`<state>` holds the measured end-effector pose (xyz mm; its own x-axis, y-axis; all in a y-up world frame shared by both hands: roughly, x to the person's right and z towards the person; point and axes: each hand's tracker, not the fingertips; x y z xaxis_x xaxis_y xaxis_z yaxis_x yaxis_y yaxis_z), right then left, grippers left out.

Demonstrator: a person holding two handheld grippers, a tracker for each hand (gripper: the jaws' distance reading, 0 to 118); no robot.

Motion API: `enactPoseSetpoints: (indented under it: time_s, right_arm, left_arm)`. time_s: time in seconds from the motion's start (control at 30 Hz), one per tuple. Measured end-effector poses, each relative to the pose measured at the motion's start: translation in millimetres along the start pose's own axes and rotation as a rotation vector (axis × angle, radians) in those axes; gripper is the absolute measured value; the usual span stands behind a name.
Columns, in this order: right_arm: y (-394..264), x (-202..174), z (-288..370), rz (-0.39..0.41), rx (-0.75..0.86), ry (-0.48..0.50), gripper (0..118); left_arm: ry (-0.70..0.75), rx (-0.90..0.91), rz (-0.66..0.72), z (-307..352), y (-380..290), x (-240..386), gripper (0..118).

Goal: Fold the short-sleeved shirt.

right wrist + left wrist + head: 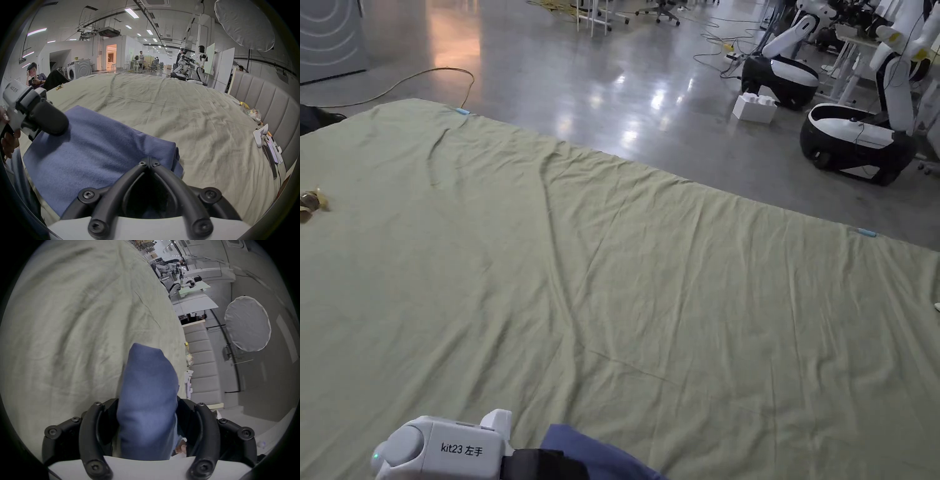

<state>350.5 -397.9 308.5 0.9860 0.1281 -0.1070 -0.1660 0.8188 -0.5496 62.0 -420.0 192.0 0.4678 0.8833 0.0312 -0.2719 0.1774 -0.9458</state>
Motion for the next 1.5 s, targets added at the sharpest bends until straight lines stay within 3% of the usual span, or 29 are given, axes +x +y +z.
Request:
enactPoseSetpoints:
  time_s: [0.07, 0.2, 0.37, 0.53, 0.8, 1.0, 1.27, 1.5]
  right_arm:
    - [-0.8, 1.4, -0.2, -0.001, 0.002, 0.003, 1]
    - [-1.4, 3.0, -1.7, 0.007, 0.002, 0.006, 1]
    - [0.6, 5.9, -1.1, 0.023, 0.006, 0.024, 1]
    - [14.0, 18.6, 4.2, 0.012, 0.011, 0.055, 1]
    - [94.1, 63.0, 21.9, -0.012, 0.164, -0.021, 1]
    - [157.6, 104.4, 41.3, -0.07, 0.299, -0.083, 1]
    - [187.7, 137.5, 60.6, -0.08, 0.378, -0.15, 1]
    - [179.2, 154.4, 64.3, -0.101, 0.374, -0.199, 1]
  left_arm:
    - [0.033, -0.009, 0.049, -7.6, -0.2, -1.5, 45]
    - [0.035, 0.01, 0.002, -6.3, -10.3, -2.2, 31]
    - [0.003, 0.034, 0.009, 0.9, -13.8, -2.0, 23]
    - [-0.046, 0.034, -0.016, 18.3, -7.1, 17.9, 22]
    - [-0.032, 0.067, -0.065, 87.3, 23.5, 29.0, 21]
    - [0.052, 0.102, -0.102, 189.3, 59.3, 17.9, 21]
    - [0.356, 0.176, -0.078, 299.1, 105.1, 7.9, 21]
    - [0.597, 0.202, -0.105, 346.1, 133.8, 13.8, 22]
